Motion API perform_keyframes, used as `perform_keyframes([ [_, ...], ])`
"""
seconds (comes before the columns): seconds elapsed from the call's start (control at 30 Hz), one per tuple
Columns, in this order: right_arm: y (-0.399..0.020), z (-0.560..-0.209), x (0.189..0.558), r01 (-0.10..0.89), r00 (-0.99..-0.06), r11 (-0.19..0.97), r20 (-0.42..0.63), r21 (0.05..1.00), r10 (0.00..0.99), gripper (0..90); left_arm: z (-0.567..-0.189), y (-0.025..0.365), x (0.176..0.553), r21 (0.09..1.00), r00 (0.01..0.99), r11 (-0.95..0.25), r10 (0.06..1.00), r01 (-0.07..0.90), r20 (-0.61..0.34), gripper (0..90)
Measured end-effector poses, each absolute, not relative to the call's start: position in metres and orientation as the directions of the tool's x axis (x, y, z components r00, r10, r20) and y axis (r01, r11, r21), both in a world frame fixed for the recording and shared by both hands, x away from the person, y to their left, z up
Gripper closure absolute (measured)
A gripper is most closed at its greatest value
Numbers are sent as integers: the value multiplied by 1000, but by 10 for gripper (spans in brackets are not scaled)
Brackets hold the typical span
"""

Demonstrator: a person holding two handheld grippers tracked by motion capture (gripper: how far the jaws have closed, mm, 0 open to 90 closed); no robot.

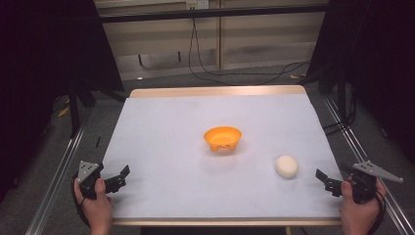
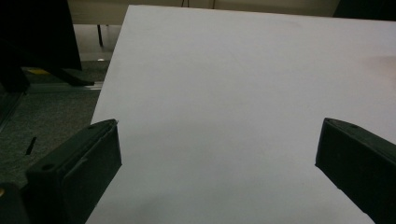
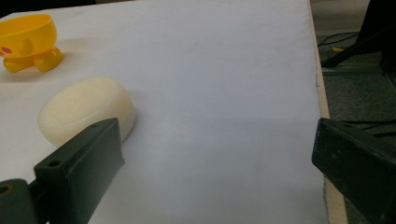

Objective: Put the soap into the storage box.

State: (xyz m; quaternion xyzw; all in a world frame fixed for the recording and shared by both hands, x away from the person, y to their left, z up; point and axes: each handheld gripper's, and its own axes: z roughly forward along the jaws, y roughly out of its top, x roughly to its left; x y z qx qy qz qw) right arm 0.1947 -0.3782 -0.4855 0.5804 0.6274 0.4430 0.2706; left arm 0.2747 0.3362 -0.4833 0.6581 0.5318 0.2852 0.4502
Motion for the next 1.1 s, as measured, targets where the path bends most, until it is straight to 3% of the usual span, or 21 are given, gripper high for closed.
perform_keyframes([
  [0.37, -382, -479, 197, 504, -194, -85, 208, 859, 959, 20, -483, 335, 275, 896, 277, -33, 956, 442, -101, 0],
  [0.77, -361, -463, 213, 617, -269, 67, 129, 784, 954, 22, -483, 334, 275, 896, 280, -39, 955, 441, -96, 0],
  [1.1, -350, -458, 222, 665, -318, 118, 136, 737, 938, 45, -483, 335, 275, 896, 283, -39, 954, 442, -97, 0],
])
